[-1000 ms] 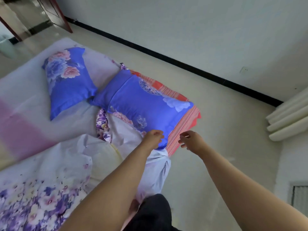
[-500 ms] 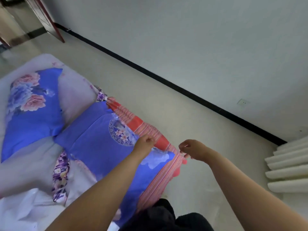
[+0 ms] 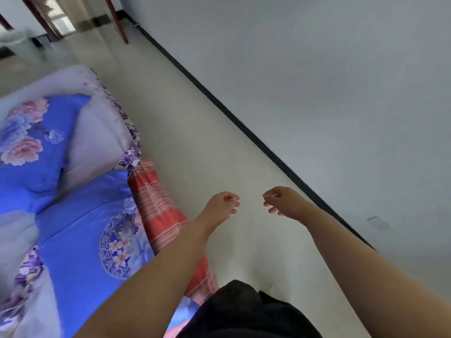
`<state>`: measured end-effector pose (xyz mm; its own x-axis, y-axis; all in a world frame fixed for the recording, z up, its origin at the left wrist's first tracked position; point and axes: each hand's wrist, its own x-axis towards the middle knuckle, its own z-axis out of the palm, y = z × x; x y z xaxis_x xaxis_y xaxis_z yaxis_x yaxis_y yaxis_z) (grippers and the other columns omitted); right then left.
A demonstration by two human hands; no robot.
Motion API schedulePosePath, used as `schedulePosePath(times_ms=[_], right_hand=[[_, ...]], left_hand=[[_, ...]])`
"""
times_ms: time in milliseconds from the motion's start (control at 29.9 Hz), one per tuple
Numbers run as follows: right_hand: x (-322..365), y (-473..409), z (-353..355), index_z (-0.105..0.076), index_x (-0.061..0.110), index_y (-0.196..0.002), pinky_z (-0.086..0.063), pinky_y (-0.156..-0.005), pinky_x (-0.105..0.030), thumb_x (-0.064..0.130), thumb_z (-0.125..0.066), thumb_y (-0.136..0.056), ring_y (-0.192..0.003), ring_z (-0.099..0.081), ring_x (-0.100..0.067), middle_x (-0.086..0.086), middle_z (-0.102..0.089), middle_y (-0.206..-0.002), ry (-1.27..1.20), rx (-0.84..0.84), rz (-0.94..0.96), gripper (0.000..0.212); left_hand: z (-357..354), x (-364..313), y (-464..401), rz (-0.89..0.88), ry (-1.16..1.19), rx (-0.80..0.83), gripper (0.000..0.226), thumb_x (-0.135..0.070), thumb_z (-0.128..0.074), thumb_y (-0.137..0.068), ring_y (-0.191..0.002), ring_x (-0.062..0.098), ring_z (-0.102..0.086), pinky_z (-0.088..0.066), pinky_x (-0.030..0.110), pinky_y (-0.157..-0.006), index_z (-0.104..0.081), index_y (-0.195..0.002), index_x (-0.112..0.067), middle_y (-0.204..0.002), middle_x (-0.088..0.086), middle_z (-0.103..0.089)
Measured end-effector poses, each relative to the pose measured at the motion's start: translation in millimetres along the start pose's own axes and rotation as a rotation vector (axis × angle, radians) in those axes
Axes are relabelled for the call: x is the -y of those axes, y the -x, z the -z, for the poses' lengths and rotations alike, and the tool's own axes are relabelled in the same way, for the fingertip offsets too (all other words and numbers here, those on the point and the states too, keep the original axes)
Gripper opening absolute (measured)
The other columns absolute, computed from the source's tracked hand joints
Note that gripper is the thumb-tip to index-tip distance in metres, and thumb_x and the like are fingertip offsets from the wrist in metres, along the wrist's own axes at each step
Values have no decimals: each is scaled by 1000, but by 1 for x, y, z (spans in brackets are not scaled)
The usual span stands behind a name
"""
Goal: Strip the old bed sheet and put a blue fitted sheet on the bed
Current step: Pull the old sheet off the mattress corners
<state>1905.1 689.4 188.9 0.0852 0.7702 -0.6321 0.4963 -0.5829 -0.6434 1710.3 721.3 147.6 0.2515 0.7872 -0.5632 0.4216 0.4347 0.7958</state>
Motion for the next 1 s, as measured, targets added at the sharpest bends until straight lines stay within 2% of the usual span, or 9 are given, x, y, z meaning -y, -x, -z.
schedulePosePath(times_ms=[167,267,401,501,568,635,835,935,1002], right_hand=[[49,-87,53,-59,13,-113,-51,-87,-33,25,-49,-95,-90,-67,-17,-1,-68,-104,-22,97,3,23],[97,-145,49,-59,8,-114,-50,-74,-28,20,-52,-95,-80,-64,-18,-4,-67,-98,-31,176,12,24],[180,-229,33,-59,9,-111,-48,-66,-23,24,-53,-95,-75,-63,-15,-6,-68,-100,22,259,87,22],[254,-300,26,-60,11,-110,-50,-69,-25,24,-53,-95,-76,-65,-15,-5,-69,-101,11,270,112,21],[305,-343,22,-61,11,-109,-52,-74,-28,23,-52,-96,-77,-65,-16,-4,-69,-99,-41,273,124,20],[352,-380,19,-61,12,-107,-52,-79,-31,23,-52,-96,-78,-65,-16,-3,-69,-97,-83,300,124,18],[465,-505,10,-61,10,-108,-51,-72,-29,21,-54,-95,-77,-66,-17,-2,-69,-93,-129,382,97,18],[526,-579,12,-60,9,-109,-51,-73,-29,20,-53,-96,-77,-66,-17,-3,-69,-92,-119,421,90,19],[570,-628,15,-60,9,-110,-50,-72,-28,19,-52,-96,-76,-65,-17,-2,-68,-92,-88,440,96,19]], left_hand=[[6,-48,-56,37,108,-58,19,-18,-42,-99,-78,8,-61,-47,22,-71,-60,-106,-19,-95,-6,-66],[43,-61,-94,84,164,-152,18,-17,-43,-99,-74,7,-61,-46,22,-67,-60,-98,-22,-93,-6,-66],[117,-72,-159,136,199,-274,19,-15,-43,-99,-69,6,-59,-44,22,-64,-58,-92,-24,-89,-7,-65],[186,-91,-215,144,197,-344,17,-10,-41,-99,-65,7,-55,-42,16,-54,-57,-101,-14,-91,1,-63],[232,-112,-248,126,188,-387,20,-6,-41,-99,-64,7,-52,-39,6,-46,-58,-111,-3,-83,2,-59],[275,-133,-278,126,212,-430,23,-3,-41,-99,-66,5,-50,-39,5,-44,-56,-114,5,-80,2,-57],[384,-179,-376,158,211,-485,22,-7,-41,-100,-70,4,-52,-39,2,-47,-57,-113,-1,-97,8,-59],[441,-201,-440,170,257,-546,21,-9,-41,-100,-68,5,-52,-40,5,-47,-57,-112,-5,-93,4,-60],[479,-217,-482,195,310,-598,17,-10,-41,-99,-65,7,-51,-40,13,-51,-57,-105,-10,-86,0,-61]])
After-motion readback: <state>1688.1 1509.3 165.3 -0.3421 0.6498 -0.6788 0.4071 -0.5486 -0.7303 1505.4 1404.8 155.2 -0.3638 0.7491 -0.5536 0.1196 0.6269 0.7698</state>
